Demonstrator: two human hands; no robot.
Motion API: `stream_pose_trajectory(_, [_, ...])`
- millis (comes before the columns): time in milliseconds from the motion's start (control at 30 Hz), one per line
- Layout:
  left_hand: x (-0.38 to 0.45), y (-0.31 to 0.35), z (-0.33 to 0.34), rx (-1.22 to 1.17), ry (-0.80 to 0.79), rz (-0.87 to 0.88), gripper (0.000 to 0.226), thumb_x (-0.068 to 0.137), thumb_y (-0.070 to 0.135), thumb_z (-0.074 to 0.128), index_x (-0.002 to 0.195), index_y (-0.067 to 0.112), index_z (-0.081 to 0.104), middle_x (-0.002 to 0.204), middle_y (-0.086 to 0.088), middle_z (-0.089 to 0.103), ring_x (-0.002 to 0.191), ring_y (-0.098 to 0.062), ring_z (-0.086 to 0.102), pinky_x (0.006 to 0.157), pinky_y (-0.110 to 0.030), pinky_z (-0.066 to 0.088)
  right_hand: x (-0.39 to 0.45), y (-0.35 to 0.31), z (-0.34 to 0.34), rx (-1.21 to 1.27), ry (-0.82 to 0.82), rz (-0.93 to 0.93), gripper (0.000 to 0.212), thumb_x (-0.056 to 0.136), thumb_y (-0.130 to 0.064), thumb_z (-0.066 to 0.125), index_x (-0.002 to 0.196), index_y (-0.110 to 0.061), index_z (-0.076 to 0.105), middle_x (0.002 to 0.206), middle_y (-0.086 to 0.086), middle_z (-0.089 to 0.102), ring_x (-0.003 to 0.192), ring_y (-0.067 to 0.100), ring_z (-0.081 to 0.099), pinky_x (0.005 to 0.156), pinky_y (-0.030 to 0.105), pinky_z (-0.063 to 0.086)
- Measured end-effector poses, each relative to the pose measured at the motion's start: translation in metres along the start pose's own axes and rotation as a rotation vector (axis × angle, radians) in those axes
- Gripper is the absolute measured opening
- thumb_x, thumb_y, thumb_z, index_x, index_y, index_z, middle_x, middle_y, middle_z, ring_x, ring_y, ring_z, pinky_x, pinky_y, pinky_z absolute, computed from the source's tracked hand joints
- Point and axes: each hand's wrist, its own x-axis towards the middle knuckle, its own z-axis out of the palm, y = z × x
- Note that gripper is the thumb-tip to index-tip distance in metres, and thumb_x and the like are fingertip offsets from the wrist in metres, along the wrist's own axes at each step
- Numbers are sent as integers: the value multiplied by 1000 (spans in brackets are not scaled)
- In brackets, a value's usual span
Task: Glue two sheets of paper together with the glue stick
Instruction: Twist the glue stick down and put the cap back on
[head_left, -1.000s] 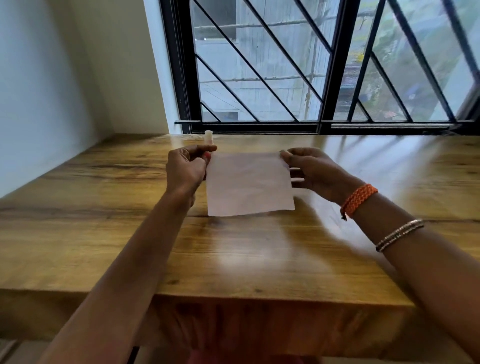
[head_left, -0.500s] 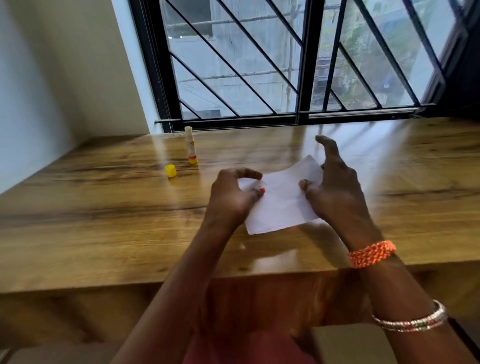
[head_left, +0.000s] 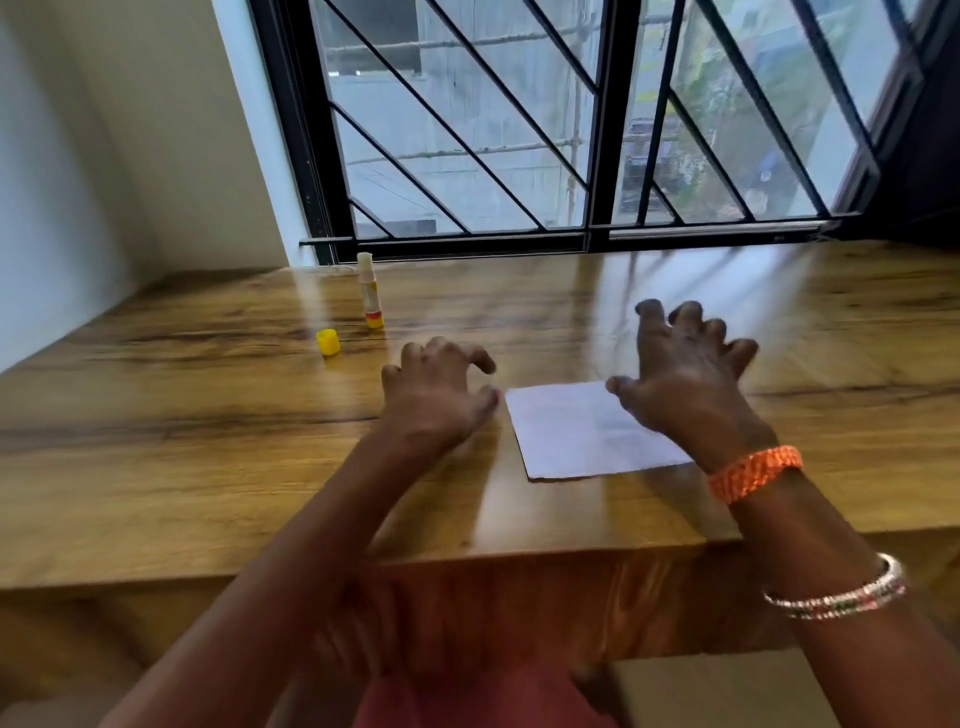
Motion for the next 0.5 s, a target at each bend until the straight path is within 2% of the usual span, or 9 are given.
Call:
stream_pose_trajectory(67, [14,-15,-13,-193,114,-38,28,83,28,60,111,23,61,117,-8,62,112,-28,54,90,-37,44,24,-25,-3,157,8,-117,60,83,-30,64,135,-14,37,136,21,38,126,37,34,102,49,24])
stream_pose_trajectory(133, [30,-32,-23,-315,176,-150,28,85,23,59,111,14,59,103,-11,65,100,-30,60,80,-34,48,47,-56,1,345,16,-240,49,83,-29,63,128,-17,48,133,16,47,125,33,38,97,42,25])
stream_pose_trajectory(233, [58,-57,-29,-388,184,-360,37,88,33,54,114,7,51,115,-17,61,106,-36,58,81,-39,48,76,-102,19,485,40,-331,31,83,-28,62,113,-21,60,122,8,59,119,27,46,80,35,20])
stream_pose_trajectory(300, [74,-68,-28,-332,212,-436,48,87,39,54,120,6,44,122,-18,58,110,-36,55,79,-38,45,90,-125,36,500,50,-358,24,84,-26,60,107,-21,64,112,5,62,114,24,50,75,33,18])
stream_pose_trajectory(400, [94,-79,-25,-241,261,-477,55,84,42,58,124,7,43,127,-15,56,115,-35,54,83,-38,44,103,-149,56,534,53,-391,18,84,-23,59,98,-19,68,91,-1,62,102,23,57,73,34,20])
stream_pose_trajectory(500, [111,-86,-25,-250,258,-474,49,82,40,62,119,10,51,122,-13,60,111,-33,57,84,-38,46,110,-162,67,558,39,-418,16,84,-23,58,94,-19,70,87,-2,62,96,22,59,72,35,19])
